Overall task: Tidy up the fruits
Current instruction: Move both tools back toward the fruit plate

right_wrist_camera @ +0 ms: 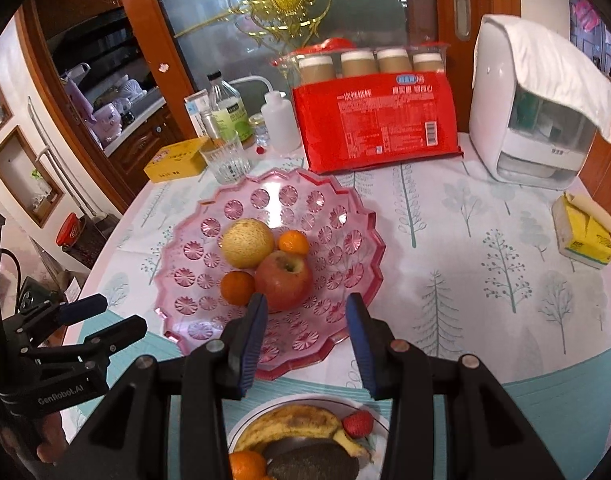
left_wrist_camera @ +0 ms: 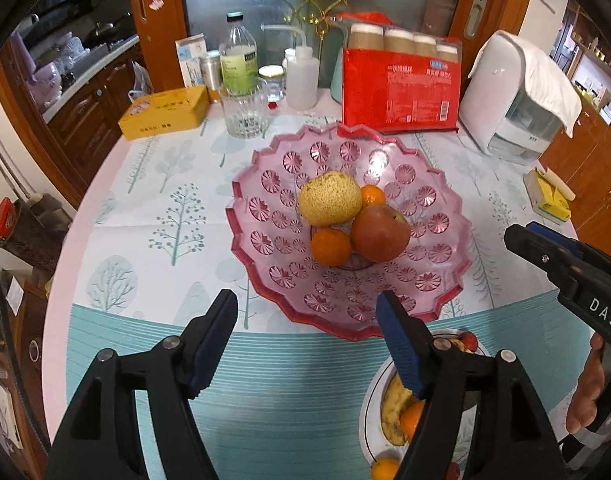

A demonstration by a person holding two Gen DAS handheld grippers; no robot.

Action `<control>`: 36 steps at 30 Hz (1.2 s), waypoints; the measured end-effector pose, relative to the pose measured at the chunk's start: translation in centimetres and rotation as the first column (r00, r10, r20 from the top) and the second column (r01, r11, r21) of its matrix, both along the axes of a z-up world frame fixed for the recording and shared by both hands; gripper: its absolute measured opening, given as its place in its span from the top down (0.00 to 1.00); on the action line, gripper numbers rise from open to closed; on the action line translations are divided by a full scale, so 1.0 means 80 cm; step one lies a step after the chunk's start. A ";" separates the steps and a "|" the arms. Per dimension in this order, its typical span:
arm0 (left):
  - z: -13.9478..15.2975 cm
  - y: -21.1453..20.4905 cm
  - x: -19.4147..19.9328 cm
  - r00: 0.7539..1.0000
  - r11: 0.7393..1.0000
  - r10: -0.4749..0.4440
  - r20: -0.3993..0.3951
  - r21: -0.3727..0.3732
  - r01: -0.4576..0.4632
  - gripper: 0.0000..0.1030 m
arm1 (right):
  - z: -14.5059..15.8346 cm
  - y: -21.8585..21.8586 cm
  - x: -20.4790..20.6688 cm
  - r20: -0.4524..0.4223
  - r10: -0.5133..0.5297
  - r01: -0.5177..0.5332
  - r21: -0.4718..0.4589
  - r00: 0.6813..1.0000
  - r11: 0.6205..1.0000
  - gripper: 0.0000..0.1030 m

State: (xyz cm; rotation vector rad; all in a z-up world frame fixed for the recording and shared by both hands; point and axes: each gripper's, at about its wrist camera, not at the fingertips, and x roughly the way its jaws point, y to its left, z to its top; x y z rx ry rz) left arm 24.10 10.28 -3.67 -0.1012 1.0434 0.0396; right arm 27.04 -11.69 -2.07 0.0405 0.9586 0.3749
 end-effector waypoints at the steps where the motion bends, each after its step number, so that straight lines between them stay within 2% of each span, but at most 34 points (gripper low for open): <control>1: 0.005 0.000 -0.004 1.000 1.000 0.002 0.008 0.002 -0.002 0.27 | 0.004 -0.001 -0.003 0.006 0.001 -0.002 0.001 1.000 1.000 0.60; 3: 0.016 -0.001 -0.014 0.999 1.000 0.010 0.032 0.010 -0.010 0.24 | 0.011 -0.002 -0.009 0.015 0.003 -0.003 0.001 1.000 1.000 0.60; 20: 0.099 -0.018 -0.089 0.986 0.998 0.032 0.163 0.047 -0.040 0.18 | 0.086 -0.007 -0.076 0.119 0.058 -0.060 0.009 0.991 0.998 0.60; 26: 0.111 -0.032 -0.113 0.983 0.998 0.036 0.180 0.050 -0.046 0.17 | 0.101 -0.020 -0.105 0.144 0.072 -0.074 0.009 0.987 0.997 0.56; 36: 0.121 -0.069 -0.144 0.979 0.997 0.014 0.202 0.070 -0.029 0.17 | 0.110 -0.049 -0.148 0.154 0.087 -0.090 0.014 0.984 0.996 0.56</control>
